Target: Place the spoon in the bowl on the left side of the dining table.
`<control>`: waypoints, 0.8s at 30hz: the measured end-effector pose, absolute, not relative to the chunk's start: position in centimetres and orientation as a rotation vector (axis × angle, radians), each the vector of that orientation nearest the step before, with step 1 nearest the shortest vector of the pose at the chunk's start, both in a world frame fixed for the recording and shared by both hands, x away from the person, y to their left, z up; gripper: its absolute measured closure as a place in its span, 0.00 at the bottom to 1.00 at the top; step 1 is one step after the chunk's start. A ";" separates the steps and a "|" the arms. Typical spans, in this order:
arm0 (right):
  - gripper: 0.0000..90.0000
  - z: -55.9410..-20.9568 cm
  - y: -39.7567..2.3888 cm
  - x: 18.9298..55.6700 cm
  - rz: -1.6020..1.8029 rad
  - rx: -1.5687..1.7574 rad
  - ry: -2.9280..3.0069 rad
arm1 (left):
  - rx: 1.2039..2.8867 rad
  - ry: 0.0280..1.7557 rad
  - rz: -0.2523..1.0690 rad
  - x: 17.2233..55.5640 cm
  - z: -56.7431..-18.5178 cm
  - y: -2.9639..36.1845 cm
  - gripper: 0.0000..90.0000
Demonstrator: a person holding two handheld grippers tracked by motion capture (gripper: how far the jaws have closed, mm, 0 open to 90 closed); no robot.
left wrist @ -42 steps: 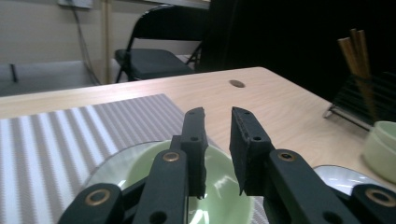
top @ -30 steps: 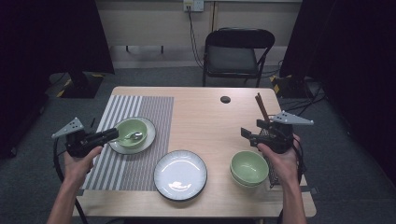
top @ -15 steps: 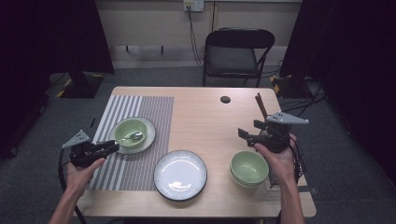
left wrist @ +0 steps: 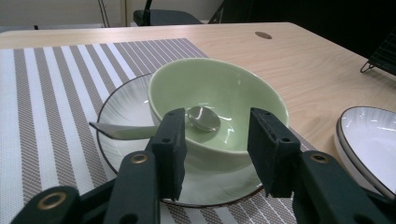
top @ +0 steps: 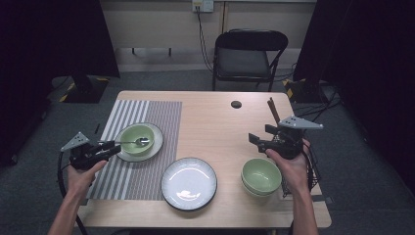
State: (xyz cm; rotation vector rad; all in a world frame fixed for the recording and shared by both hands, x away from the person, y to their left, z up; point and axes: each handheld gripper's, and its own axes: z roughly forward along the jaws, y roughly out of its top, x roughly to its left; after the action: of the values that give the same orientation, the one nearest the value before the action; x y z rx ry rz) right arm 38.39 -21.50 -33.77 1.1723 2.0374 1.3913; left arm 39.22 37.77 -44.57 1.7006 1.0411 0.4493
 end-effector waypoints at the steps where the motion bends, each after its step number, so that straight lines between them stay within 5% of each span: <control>1: 0.28 -33.8 -21.5 38.4 1.391 1.169 2.039 | 1.703 1.039 0.453 39.3 -44.6 37.9 0.62; 24: 0.28 -34.1 -21.6 38.6 1.380 1.183 2.056 | 1.735 1.045 0.447 39.8 -43.6 37.3 0.48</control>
State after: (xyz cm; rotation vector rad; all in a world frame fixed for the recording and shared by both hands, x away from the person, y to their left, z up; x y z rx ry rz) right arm 38.58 -21.55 -34.07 1.1834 2.0564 1.3797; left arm 39.80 37.25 -43.56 1.7346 1.0454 0.4467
